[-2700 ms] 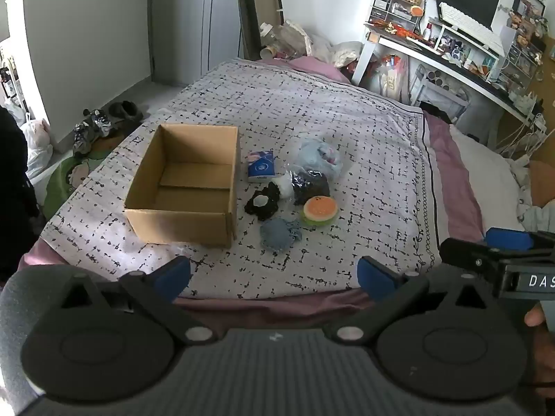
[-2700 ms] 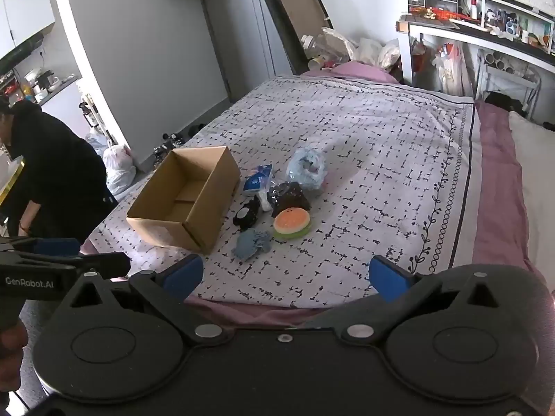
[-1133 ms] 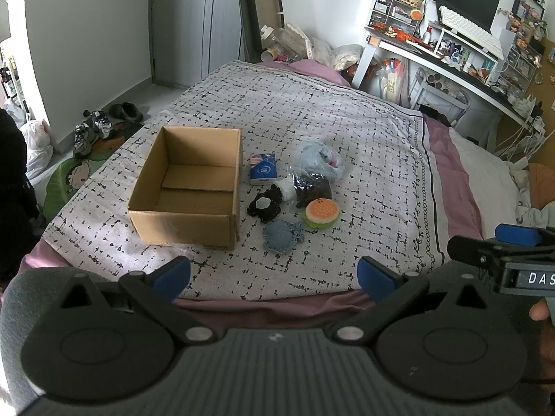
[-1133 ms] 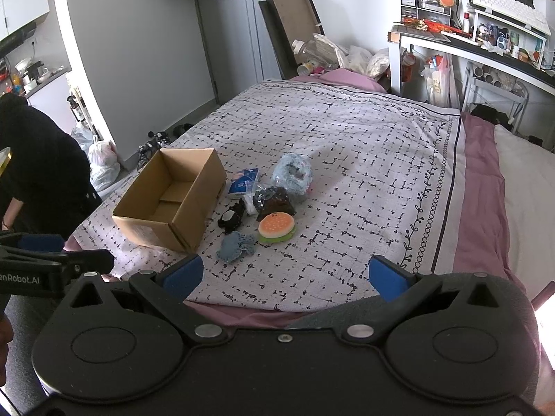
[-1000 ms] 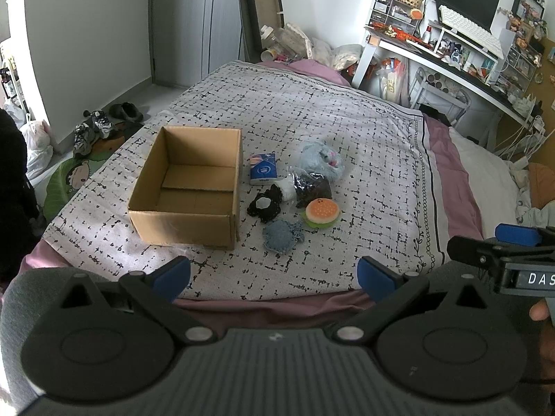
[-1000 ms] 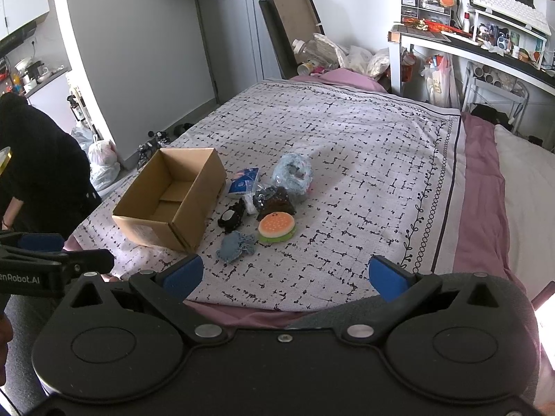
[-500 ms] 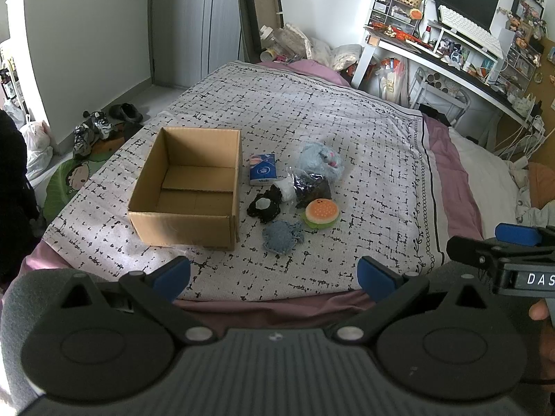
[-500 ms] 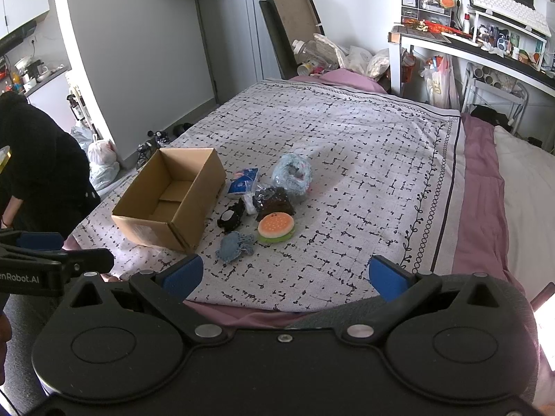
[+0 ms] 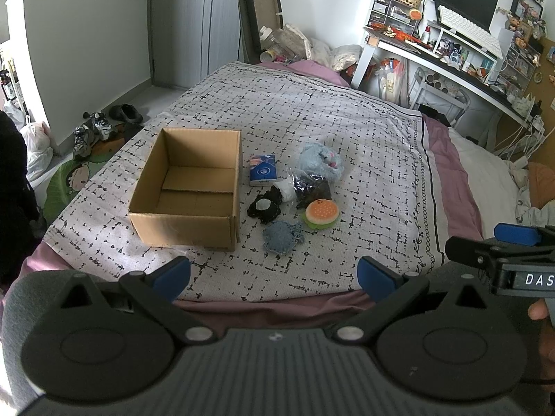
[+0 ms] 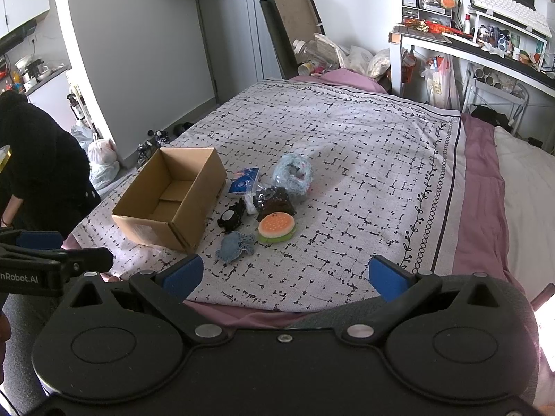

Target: Organize soft objects

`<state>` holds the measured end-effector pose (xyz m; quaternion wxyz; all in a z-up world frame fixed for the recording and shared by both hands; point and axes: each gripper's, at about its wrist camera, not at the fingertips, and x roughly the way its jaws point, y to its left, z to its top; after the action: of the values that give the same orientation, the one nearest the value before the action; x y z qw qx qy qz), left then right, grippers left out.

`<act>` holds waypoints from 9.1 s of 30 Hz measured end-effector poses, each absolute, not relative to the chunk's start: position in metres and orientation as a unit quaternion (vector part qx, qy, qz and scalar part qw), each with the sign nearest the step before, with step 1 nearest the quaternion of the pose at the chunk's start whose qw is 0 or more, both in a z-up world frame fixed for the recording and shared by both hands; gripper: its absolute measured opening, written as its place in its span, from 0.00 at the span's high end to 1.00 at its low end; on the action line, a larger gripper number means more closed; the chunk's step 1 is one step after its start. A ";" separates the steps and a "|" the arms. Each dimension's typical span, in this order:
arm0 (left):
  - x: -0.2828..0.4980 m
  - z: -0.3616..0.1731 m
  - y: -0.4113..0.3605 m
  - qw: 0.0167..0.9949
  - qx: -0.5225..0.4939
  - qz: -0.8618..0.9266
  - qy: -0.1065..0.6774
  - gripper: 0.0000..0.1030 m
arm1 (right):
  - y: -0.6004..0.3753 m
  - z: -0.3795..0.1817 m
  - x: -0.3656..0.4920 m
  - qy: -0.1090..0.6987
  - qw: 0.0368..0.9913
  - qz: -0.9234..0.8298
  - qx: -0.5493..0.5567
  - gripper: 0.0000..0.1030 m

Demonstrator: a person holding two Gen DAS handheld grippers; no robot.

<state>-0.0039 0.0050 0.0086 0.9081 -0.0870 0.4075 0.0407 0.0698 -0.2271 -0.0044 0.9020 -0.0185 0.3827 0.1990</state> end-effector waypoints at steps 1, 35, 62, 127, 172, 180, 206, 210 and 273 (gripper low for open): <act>-0.004 0.009 0.005 0.908 -0.087 0.041 0.407 0.01 | -0.227 -0.005 0.070 0.382 0.902 0.199 -0.018 0.00; 0.059 -0.032 0.010 0.896 -0.125 0.022 0.425 0.01 | -0.221 -0.047 0.125 0.411 0.891 0.191 0.022 0.00; 0.129 -0.110 0.008 0.867 -0.170 0.027 0.467 0.10 | -0.212 -0.109 0.206 0.468 0.859 0.188 0.092 0.00; 0.146 -0.115 0.016 0.855 -0.228 -0.008 0.465 0.74 | -0.175 -0.131 0.221 0.478 0.853 0.194 0.076 0.71; 0.136 -0.061 0.142 0.878 -0.218 0.021 0.427 0.74 | -0.073 -0.066 0.203 0.404 0.878 0.234 0.101 0.71; 0.146 -0.073 0.166 0.870 -0.224 0.044 0.437 0.73 | -0.053 -0.072 0.208 0.417 0.869 0.248 0.096 0.71; 0.139 -0.081 0.203 0.848 -0.246 0.100 0.458 0.56 | -0.015 -0.089 0.206 0.450 0.840 0.288 0.095 0.47; 0.136 -0.079 0.198 0.847 -0.244 0.095 0.464 0.45 | -0.023 -0.085 0.202 0.448 0.844 0.281 0.093 0.39; 0.184 -0.076 0.042 0.877 -0.158 0.056 0.450 0.15 | -0.198 -0.155 0.259 0.444 0.835 0.176 0.273 0.15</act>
<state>0.1837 0.0417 -0.0759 0.8772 -0.1584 0.4498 0.0556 0.2589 -0.1981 -0.1547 0.8352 0.2733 0.4435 0.1763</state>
